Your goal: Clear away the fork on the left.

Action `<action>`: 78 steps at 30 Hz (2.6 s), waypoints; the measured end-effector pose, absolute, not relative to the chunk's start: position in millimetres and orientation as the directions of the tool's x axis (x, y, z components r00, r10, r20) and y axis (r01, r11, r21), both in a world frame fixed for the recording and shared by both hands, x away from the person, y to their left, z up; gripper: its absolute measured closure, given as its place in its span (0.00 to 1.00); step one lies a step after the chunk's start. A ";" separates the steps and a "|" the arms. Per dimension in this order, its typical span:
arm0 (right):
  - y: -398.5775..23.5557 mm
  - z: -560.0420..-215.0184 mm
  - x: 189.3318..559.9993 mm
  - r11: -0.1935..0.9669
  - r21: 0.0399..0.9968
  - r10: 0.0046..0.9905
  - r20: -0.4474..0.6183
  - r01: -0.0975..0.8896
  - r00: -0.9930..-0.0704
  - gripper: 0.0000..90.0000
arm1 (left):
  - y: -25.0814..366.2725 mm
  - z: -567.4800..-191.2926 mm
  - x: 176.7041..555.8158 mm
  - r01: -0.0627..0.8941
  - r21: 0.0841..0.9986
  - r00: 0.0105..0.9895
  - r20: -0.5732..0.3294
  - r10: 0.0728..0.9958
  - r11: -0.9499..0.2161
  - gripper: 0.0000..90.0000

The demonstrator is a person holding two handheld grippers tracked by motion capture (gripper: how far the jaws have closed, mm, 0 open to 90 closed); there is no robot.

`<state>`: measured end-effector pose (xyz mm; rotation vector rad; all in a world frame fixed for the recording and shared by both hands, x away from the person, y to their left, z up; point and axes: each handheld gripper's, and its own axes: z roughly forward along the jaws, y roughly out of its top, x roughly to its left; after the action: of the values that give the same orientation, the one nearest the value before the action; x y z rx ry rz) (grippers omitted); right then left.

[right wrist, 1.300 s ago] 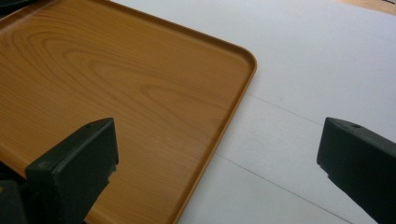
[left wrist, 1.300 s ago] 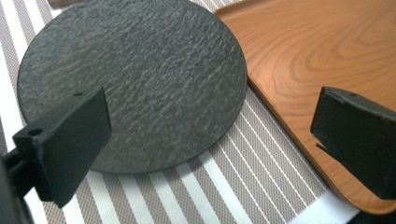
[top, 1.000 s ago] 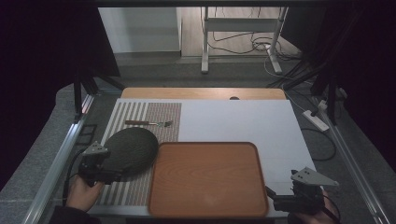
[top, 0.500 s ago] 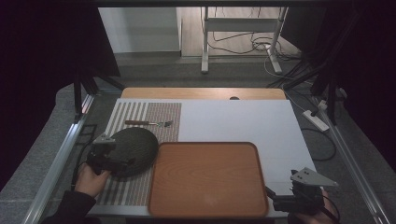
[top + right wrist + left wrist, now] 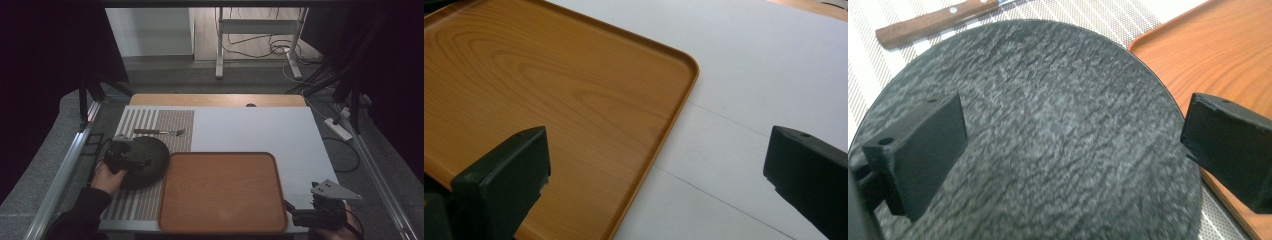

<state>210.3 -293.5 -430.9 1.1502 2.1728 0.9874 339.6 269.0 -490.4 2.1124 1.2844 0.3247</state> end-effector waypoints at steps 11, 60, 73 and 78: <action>-293.8 -430.9 210.7 0.383 0.778 0.847 -0.080 0.498 -0.526 0.00 | 266.2 -495.0 367.0 0.713 0.615 0.491 -0.097 0.866 -0.336 0.00; -293.6 -431.4 211.7 0.389 0.772 0.841 -0.075 0.503 -0.535 0.00 | 286.7 -502.3 466.7 0.767 0.569 0.422 -0.099 0.901 -0.296 0.91; -294.0 -431.6 211.9 0.387 0.772 0.842 -0.072 0.504 -0.535 0.00 | 302.0 -524.3 494.3 0.826 0.467 0.364 -0.011 0.931 -0.317 0.99; -293.0 -431.9 211.8 0.397 0.768 0.838 -0.079 0.502 -0.540 0.00 | 298.8 -519.1 487.1 0.827 0.393 0.432 0.010 0.902 -0.401 0.99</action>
<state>211.8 -293.0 -431.9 1.1464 2.2000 0.9779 487.1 298.8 -519.1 2.3608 1.4830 0.3166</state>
